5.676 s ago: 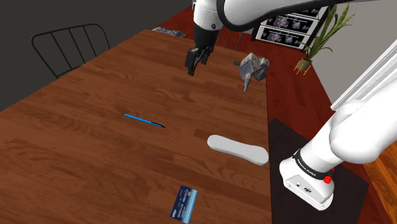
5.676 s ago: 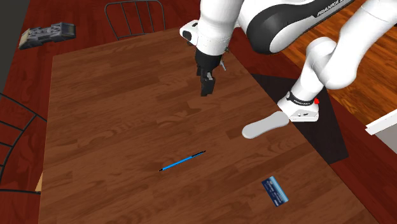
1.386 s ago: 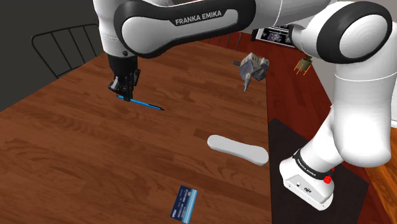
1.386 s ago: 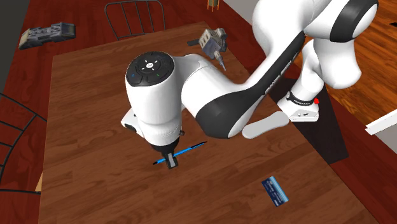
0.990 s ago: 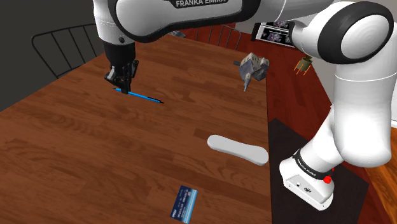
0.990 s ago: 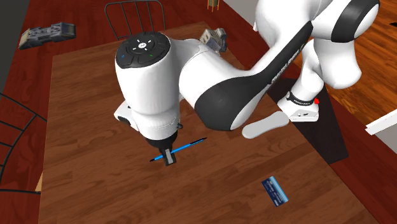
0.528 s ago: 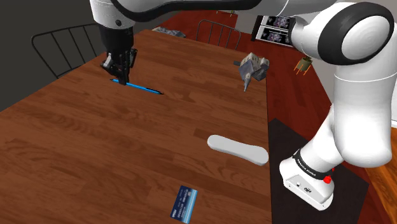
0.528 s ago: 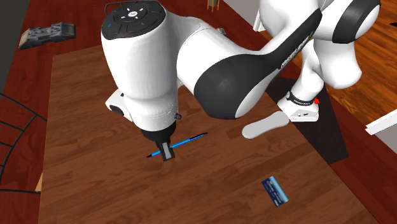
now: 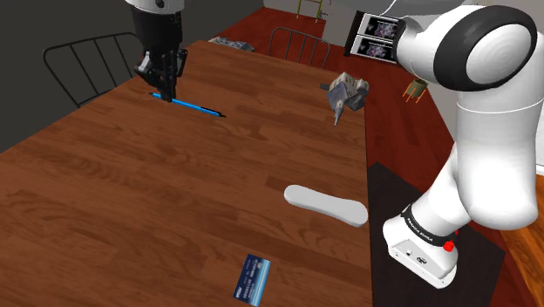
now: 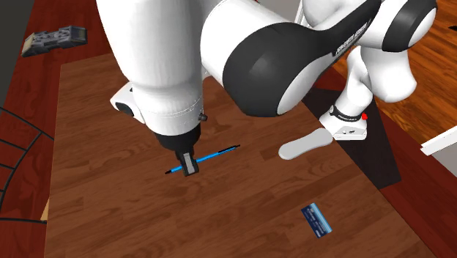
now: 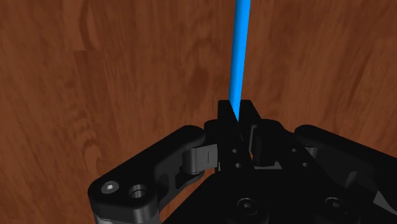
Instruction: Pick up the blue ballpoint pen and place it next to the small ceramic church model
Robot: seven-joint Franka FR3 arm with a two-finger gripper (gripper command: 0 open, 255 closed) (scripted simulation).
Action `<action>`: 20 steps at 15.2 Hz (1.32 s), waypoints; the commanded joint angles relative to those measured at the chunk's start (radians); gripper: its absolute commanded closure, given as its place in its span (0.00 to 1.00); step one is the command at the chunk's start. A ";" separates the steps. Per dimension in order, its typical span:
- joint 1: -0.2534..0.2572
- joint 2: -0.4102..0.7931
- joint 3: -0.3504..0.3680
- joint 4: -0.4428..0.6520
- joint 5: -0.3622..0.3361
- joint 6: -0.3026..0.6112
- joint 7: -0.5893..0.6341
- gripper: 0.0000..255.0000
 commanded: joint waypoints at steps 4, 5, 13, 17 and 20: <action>-0.129 -0.171 0.005 -0.254 0.067 0.090 -0.082 1.00; -0.154 -0.202 0.003 -0.299 0.081 0.105 -0.103 1.00; -0.312 -0.405 -0.041 -0.563 0.185 0.180 -0.294 1.00; -0.373 -0.478 -0.077 -0.651 0.224 0.197 -0.396 1.00; -0.414 -0.522 -0.109 -0.702 0.247 0.203 -0.473 1.00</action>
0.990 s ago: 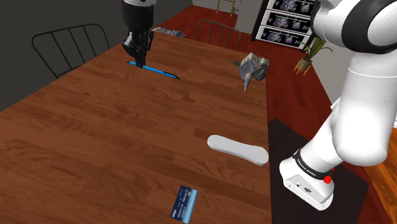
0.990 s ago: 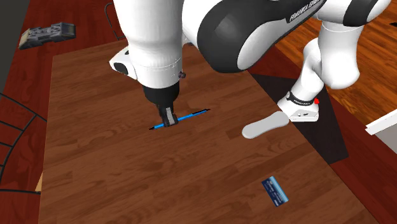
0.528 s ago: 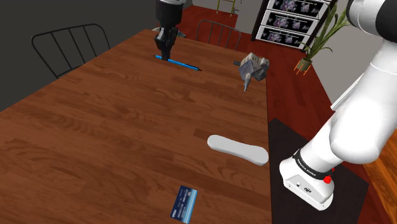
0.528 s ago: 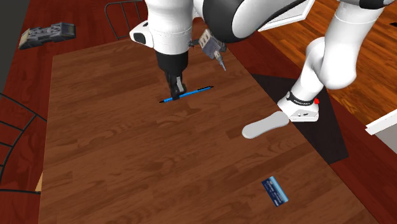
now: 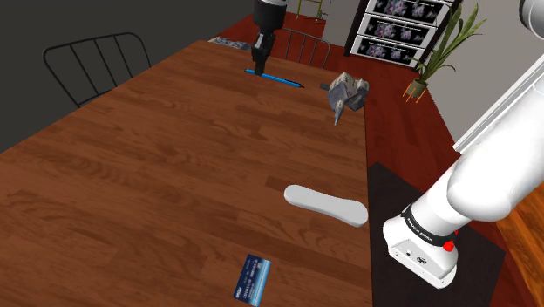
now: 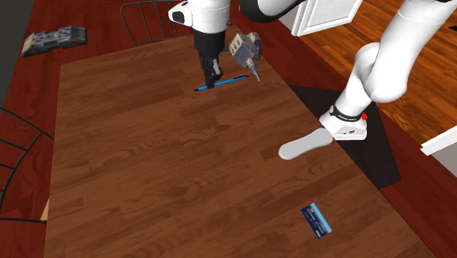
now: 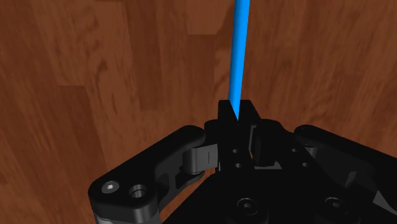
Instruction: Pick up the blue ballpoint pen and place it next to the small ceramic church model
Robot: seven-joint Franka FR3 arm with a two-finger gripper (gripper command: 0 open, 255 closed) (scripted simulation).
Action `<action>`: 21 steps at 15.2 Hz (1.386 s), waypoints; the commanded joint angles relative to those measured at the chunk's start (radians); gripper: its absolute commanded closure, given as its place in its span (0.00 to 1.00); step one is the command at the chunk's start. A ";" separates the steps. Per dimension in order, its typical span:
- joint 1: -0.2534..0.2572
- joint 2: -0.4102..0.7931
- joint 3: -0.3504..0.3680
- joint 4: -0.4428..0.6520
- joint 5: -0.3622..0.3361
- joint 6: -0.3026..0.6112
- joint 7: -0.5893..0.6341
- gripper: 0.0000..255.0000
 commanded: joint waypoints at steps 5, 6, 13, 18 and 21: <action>-0.076 -0.065 -0.069 -0.070 0.033 0.001 -0.154 1.00; -0.088 -0.072 -0.081 -0.078 0.037 0.000 -0.179 1.00; -0.168 -0.094 -0.167 -0.101 0.051 -0.010 -0.349 1.00; -0.224 -0.080 -0.229 -0.083 0.054 -0.023 -0.466 1.00; -0.258 -0.060 -0.264 -0.057 0.056 -0.034 -0.535 1.00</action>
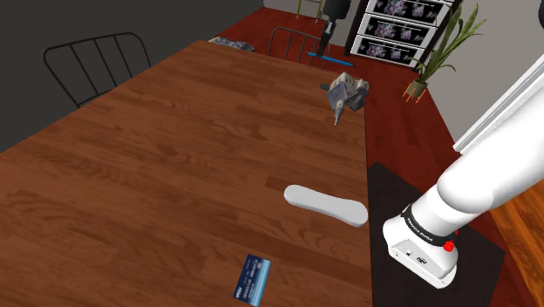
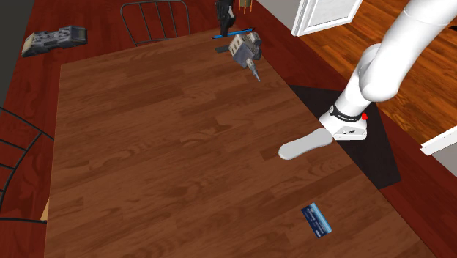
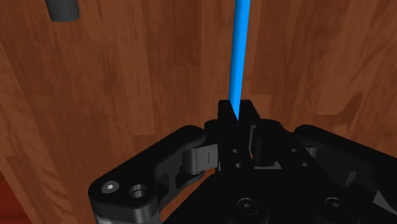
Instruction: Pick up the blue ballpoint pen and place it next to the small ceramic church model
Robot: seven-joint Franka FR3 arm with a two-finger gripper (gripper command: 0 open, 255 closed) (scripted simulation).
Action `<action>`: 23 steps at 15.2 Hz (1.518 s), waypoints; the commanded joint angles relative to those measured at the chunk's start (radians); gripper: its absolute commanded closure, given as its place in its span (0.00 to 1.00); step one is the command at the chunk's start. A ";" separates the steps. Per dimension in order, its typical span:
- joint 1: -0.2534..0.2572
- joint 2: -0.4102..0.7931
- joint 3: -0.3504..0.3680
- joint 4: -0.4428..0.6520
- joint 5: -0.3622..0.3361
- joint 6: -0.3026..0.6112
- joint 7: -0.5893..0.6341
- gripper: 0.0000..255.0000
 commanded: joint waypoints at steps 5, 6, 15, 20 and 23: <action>-0.070 0.056 -0.068 0.072 0.006 -0.028 -0.139 1.00; -0.081 0.070 -0.079 0.089 0.008 -0.034 -0.161 1.00; -0.194 0.236 -0.159 0.312 0.034 -0.110 -0.348 1.00; -0.267 0.371 -0.190 0.507 0.058 -0.180 -0.441 1.00; -0.312 0.462 -0.201 0.645 0.074 -0.232 -0.484 1.00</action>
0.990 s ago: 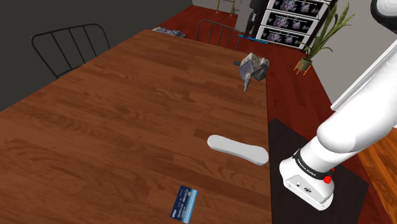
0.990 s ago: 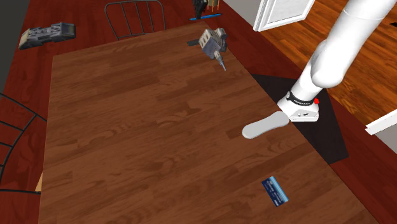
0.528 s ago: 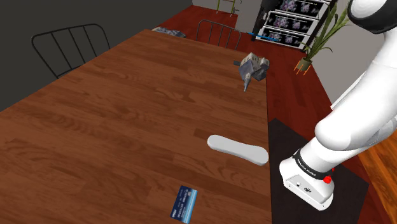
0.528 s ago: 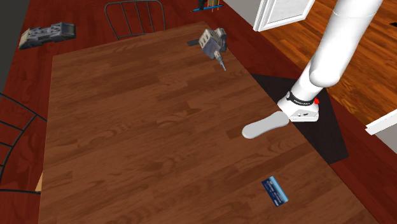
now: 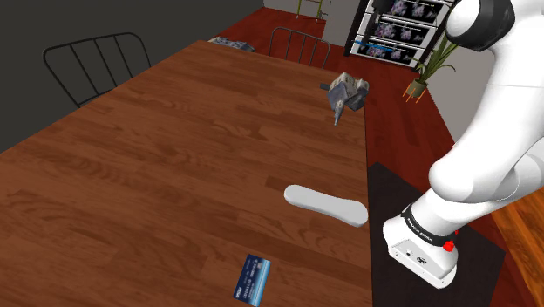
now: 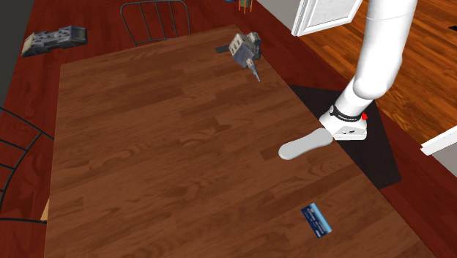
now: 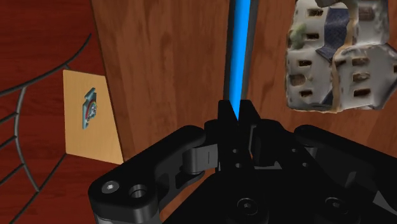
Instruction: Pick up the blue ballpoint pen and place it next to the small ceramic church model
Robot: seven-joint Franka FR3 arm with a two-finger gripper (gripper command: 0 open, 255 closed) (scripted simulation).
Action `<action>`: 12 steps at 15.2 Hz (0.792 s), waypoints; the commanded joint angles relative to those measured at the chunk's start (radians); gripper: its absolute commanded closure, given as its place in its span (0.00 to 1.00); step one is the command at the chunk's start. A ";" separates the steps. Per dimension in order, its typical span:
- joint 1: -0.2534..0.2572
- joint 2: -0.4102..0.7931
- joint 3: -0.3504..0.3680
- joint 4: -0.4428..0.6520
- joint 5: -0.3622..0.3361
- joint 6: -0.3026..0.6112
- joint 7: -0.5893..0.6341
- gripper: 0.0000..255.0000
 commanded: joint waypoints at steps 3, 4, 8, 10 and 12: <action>-0.011 0.019 -0.003 -0.019 0.004 0.035 -0.020 1.00; -0.010 0.015 -0.003 -0.037 0.004 0.050 -0.021 1.00; -0.006 0.007 -0.003 -0.103 0.004 0.108 -0.027 1.00; -0.004 0.005 -0.002 -0.134 0.004 0.136 -0.029 1.00; -0.003 0.004 -0.002 -0.162 0.005 0.163 -0.032 1.00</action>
